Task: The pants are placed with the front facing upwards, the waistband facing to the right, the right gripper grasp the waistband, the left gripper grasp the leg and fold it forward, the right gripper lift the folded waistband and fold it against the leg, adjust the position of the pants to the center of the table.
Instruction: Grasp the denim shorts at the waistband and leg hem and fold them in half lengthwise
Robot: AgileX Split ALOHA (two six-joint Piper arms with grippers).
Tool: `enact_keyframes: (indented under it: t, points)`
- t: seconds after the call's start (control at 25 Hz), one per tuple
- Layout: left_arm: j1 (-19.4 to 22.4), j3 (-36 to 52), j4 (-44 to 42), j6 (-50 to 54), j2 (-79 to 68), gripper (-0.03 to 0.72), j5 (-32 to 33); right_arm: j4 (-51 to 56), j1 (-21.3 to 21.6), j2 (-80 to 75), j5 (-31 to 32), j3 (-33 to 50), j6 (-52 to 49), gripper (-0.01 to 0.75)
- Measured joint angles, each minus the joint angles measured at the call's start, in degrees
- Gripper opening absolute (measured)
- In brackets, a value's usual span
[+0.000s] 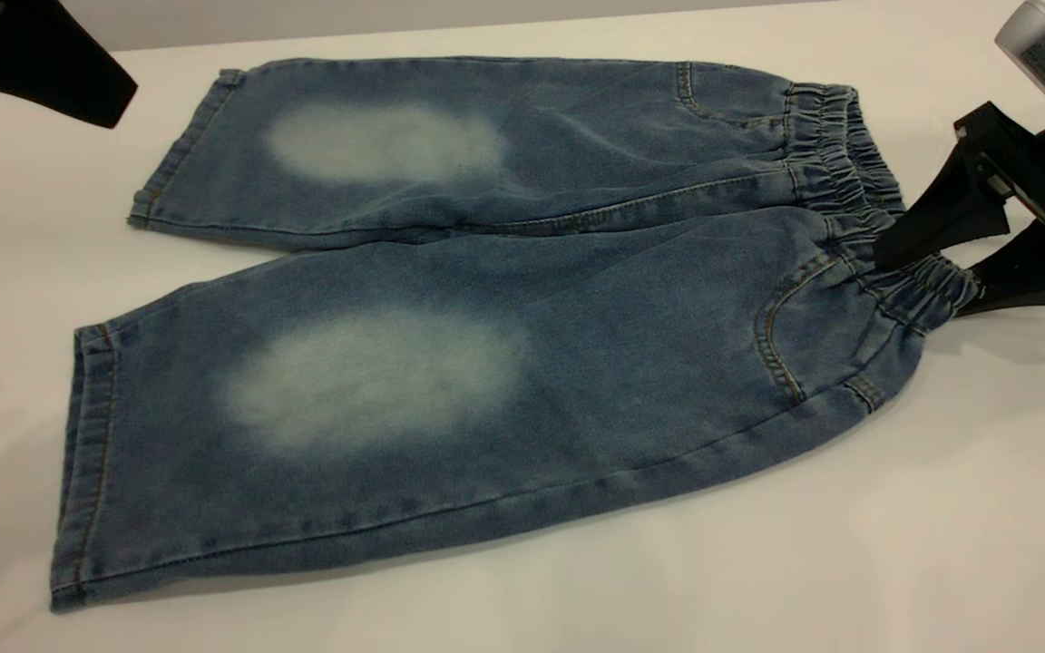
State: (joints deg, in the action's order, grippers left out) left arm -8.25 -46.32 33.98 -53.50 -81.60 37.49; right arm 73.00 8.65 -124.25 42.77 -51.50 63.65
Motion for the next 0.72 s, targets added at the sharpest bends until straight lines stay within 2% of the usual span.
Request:
enact_keyframes:
  t: [0.28,0.48,0.6,0.72]
  points:
    - [0.00,0.00,-0.01,0.00,0.00,0.284,2.42,-1.09,0.00,0.04,-2.36,0.00,-1.80,0.423]
    - [0.00,1.96,-0.01,-0.25,0.00,0.284,0.44,-1.09,-0.07,0.10,-2.22,0.00,-1.78,0.414]
    - [0.00,4.09,0.04,-1.51,0.00,0.284,-0.67,-1.09,-0.07,0.10,-2.22,0.00,-1.66,0.378]
    - [0.00,4.72,0.17,-1.80,-0.06,0.284,-2.04,-1.09,-0.07,0.10,-2.36,0.00,-1.66,0.306]
